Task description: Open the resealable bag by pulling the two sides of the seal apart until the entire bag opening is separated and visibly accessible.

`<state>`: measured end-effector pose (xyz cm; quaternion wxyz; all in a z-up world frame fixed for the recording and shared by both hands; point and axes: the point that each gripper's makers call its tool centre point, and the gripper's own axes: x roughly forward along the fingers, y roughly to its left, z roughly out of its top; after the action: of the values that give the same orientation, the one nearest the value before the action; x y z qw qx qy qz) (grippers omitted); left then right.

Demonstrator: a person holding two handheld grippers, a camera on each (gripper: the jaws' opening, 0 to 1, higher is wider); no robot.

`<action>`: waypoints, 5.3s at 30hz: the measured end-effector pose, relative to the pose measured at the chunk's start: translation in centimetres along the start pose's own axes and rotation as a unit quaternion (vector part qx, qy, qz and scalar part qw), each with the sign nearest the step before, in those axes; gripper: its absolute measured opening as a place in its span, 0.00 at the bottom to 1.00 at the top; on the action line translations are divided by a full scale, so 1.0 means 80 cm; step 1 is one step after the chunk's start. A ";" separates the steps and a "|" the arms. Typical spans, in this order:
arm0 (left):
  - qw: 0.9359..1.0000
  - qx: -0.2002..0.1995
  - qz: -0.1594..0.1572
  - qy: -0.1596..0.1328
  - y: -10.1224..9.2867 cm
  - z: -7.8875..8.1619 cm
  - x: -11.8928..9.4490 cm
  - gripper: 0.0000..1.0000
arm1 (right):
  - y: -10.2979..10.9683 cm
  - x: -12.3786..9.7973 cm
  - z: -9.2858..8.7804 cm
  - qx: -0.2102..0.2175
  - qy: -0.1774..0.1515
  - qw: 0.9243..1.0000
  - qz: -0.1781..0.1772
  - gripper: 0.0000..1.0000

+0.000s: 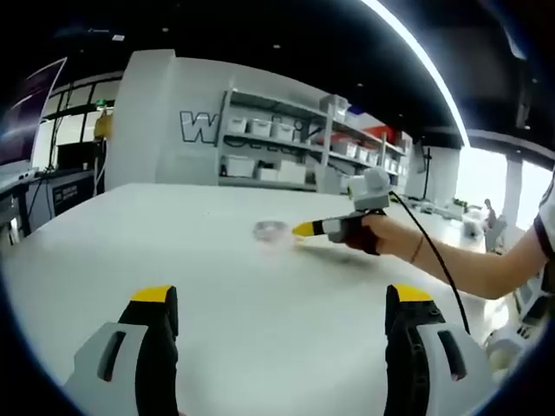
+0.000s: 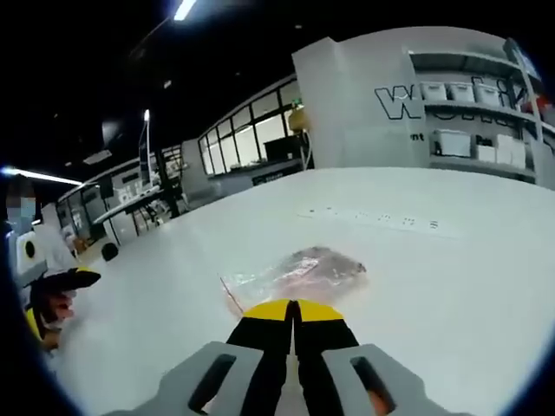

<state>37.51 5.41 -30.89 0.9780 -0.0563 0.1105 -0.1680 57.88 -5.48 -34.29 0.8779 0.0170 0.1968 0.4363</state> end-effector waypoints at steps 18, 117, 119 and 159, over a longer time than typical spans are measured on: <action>1.000 0.001 -0.027 0.001 -0.029 0.009 0.006 0.99 | 0.020 -0.030 -0.006 0.037 -0.021 0.999 0.020 0.00; 0.999 -0.007 -0.035 -0.004 -0.068 0.022 -0.001 0.94 | 0.102 -0.095 -0.020 0.087 -0.050 0.992 0.075 0.00; 0.999 -0.007 -0.034 -0.004 -0.068 0.022 -0.002 0.94 | 0.103 -0.096 -0.020 0.088 -0.052 0.992 0.075 0.00; 0.999 -0.026 -0.025 -0.010 -0.062 0.016 -0.003 0.84 | 0.119 -0.113 -0.023 0.102 -0.058 0.989 0.090 0.00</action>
<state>36.01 0.91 -28.85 0.9728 -0.0861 0.1034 -0.1885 45.12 -6.83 -31.11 0.8387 0.1498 0.1865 0.4892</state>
